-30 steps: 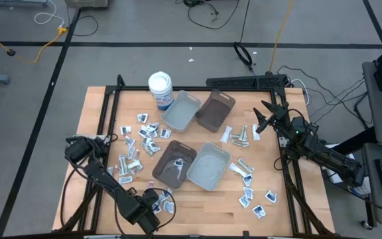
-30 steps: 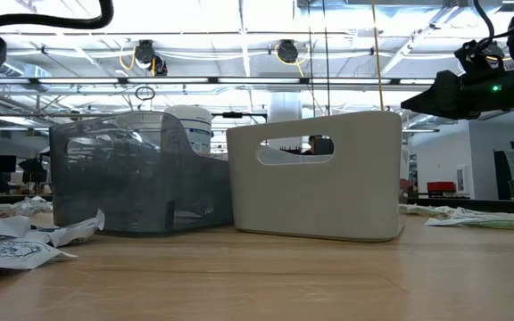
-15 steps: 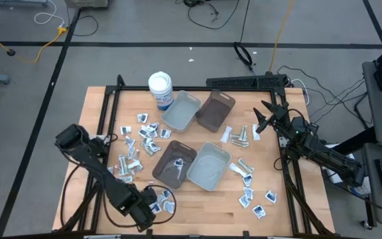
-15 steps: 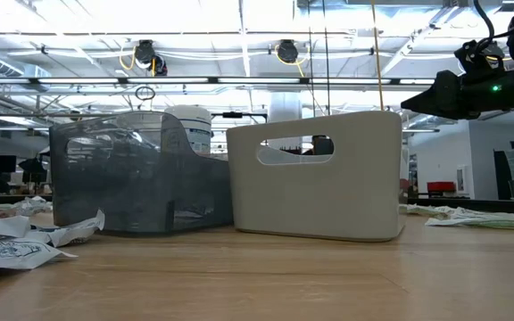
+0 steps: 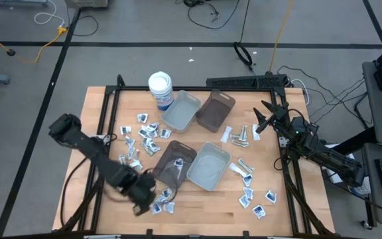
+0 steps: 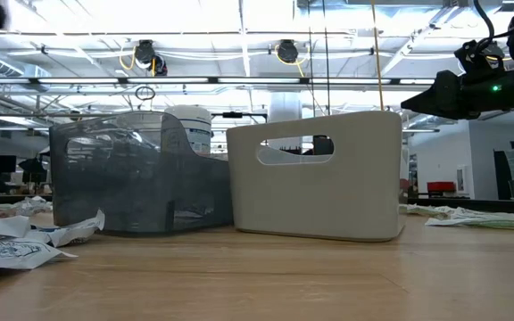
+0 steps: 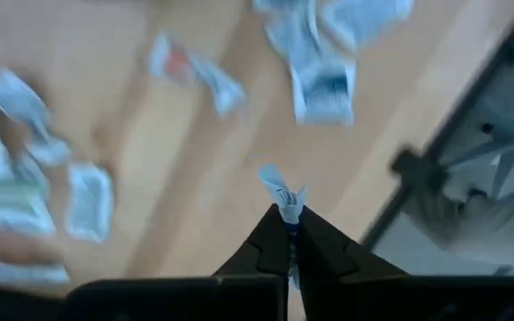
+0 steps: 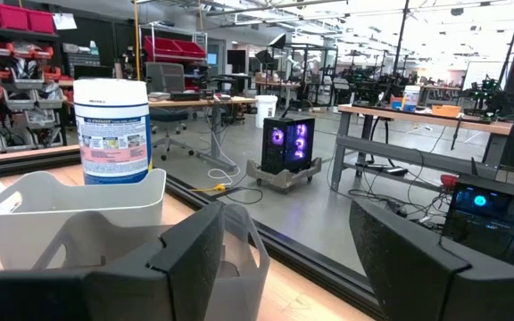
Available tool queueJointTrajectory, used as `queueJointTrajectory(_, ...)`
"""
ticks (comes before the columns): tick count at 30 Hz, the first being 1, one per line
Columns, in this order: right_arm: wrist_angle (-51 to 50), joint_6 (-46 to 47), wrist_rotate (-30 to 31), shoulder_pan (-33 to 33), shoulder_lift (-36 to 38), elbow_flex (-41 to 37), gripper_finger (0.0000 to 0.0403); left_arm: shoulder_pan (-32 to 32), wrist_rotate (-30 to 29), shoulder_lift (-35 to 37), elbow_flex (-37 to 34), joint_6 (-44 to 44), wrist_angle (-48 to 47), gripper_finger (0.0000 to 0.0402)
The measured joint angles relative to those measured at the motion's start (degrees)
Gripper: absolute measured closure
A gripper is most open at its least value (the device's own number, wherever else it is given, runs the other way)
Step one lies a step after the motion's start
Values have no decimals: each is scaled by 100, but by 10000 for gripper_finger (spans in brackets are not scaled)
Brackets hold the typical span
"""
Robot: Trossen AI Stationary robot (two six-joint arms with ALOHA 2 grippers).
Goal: Pick & Place First Aid Supplies
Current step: Put the blue alcohol pad into the bottom black bin
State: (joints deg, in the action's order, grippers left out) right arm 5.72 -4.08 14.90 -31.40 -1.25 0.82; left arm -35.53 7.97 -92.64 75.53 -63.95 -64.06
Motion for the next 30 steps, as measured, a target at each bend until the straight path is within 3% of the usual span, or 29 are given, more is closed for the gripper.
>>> queueJointTrajectory(17,0,-2,2,0,2,2,165,2512,-48,0,0,2353,-43,392)
queueJointTrajectory(30,0,-2,0,-2,2,0,165,2754,-166,-857,2,2731,557,396)
